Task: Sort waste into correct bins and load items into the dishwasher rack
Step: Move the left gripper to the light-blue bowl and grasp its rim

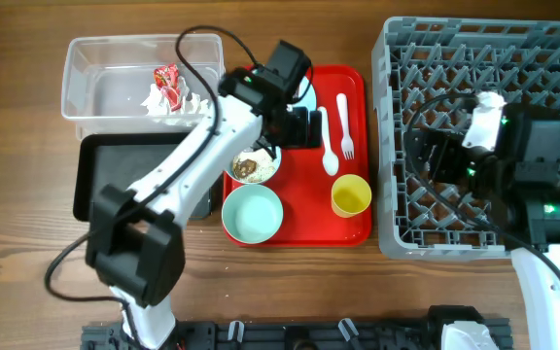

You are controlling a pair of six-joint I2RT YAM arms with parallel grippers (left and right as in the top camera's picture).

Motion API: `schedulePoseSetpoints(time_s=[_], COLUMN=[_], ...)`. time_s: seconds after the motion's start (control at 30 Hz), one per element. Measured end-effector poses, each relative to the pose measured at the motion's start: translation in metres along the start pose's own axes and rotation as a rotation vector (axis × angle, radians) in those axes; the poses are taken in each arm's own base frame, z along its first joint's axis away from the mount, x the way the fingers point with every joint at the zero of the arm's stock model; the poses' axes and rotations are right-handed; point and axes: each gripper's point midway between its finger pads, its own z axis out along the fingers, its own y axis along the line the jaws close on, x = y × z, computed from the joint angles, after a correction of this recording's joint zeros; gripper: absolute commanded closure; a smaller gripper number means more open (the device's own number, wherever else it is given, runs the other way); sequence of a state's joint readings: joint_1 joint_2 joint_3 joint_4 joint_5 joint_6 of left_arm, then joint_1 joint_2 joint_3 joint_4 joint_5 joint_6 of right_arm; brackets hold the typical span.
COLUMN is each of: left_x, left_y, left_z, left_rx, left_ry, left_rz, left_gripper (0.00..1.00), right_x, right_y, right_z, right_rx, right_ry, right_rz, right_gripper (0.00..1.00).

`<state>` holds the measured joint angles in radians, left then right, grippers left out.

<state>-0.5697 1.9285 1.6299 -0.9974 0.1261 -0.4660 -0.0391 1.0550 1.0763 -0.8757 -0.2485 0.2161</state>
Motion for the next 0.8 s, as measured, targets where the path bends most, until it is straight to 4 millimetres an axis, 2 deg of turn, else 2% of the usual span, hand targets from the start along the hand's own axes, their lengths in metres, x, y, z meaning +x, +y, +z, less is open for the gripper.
schedulePoseSetpoints(time_s=[0.1, 0.13, 0.17, 0.27, 0.4, 0.43, 0.53, 0.73, 0.8], left_x=[0.005, 0.005, 0.01, 0.009, 0.008, 0.009, 0.008, 0.003, 0.003], left_y=[0.006, 0.007, 0.01, 0.011, 0.012, 0.013, 0.016, 0.021, 0.022], left_z=[0.027, 0.03, 0.043, 0.061, 0.076, 0.079, 0.083, 0.082, 0.082], left_rx=[-0.028, -0.031, -0.048, -0.064, -0.084, -0.092, -0.106, -0.136, -0.14], left_ry=[0.033, 0.037, 0.064, 0.069, 0.065, 0.067, 0.066, 0.039, 0.037], left_rz=[-0.013, -0.013, -0.016, -0.014, -0.01, -0.009, -0.007, -0.003, -0.01], left_gripper=[0.1, 0.13, 0.16, 0.23, 0.44, 0.48, 0.53, 0.93, 0.96], right_x=[0.004, 0.005, 0.006, 0.009, 0.011, 0.011, 0.012, 0.012, 0.012], right_y=[-0.007, -0.009, -0.009, -0.009, -0.01, -0.01, -0.01, -0.01, -0.01], right_z=[-0.001, -0.001, -0.001, -0.001, -0.001, -0.001, -0.001, -0.001, -0.001], right_rx=[0.022, 0.026, 0.027, 0.029, 0.031, 0.031, 0.032, 0.032, 0.032], right_ry=[0.015, 0.021, 0.025, 0.037, 0.044, 0.045, 0.048, 0.048, 0.048], right_rz=[0.023, 0.026, 0.027, 0.028, 0.029, 0.03, 0.03, 0.03, 0.03], right_gripper=[0.0, 0.0, 0.0, 0.0, 0.0, 0.0, 0.0, 0.0, 0.0])
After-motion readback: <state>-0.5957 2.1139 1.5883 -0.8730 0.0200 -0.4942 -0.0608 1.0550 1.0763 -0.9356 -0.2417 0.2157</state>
